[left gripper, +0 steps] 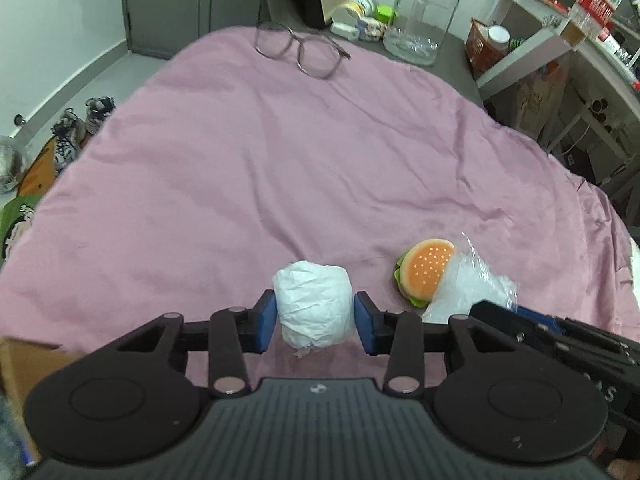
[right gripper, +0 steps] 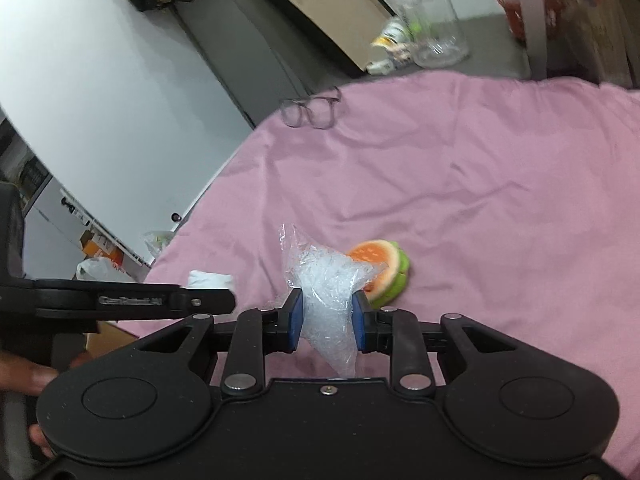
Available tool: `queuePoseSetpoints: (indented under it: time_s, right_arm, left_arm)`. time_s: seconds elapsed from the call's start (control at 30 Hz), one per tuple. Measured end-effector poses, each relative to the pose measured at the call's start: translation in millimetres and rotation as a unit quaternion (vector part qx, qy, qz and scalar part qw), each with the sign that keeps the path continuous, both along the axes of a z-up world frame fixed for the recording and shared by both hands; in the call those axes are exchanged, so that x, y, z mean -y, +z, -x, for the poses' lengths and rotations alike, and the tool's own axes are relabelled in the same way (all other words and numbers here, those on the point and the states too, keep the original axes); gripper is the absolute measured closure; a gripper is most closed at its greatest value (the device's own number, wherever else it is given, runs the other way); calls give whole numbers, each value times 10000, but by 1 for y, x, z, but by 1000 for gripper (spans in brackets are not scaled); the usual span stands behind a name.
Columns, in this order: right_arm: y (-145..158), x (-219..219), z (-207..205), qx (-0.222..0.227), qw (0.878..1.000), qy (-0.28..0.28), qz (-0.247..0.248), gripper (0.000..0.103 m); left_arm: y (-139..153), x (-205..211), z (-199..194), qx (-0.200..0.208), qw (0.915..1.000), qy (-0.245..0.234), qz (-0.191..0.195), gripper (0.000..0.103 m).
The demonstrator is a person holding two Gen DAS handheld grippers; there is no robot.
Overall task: Organize soft objects
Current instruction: 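Carry the white cloth and plastic bag over the cardboard box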
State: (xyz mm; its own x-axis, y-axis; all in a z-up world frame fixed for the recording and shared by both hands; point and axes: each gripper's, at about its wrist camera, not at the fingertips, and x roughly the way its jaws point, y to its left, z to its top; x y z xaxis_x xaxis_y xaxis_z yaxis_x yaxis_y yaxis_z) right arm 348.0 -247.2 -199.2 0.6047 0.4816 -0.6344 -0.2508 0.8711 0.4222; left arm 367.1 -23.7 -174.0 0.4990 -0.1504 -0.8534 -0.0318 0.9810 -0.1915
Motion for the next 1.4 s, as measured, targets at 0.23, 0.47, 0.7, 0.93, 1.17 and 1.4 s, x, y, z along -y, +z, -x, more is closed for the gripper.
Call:
queuePoseSetpoints:
  time_s: [0.23, 0.47, 0.7, 0.93, 1.17, 1.4]
  right_arm:
    - [23, -24, 25, 271, 9992, 150, 238, 78]
    - [46, -39, 57, 498, 9975, 234, 434, 78]
    - [68, -50, 83, 745, 9951, 206, 620, 78]
    - [80, -59, 109, 914, 9929, 111, 752, 78]
    - [94, -77, 131, 1109, 9907, 102, 778, 78]
    - [103, -107, 152, 1222, 9886, 280, 834, 78]
  left_arm:
    - [40, -23, 41, 252, 9996, 110, -62, 63]
    - [66, -44, 81, 439, 9989, 185, -40, 63]
    - [93, -59, 110, 659, 9977, 172, 72, 63]
    - [111, -76, 140, 906, 9957, 148, 112, 63]
    - [115, -95, 165, 999, 9946, 188, 190, 63]
    - [117, -125, 189, 1128, 9925, 369, 277, 63]
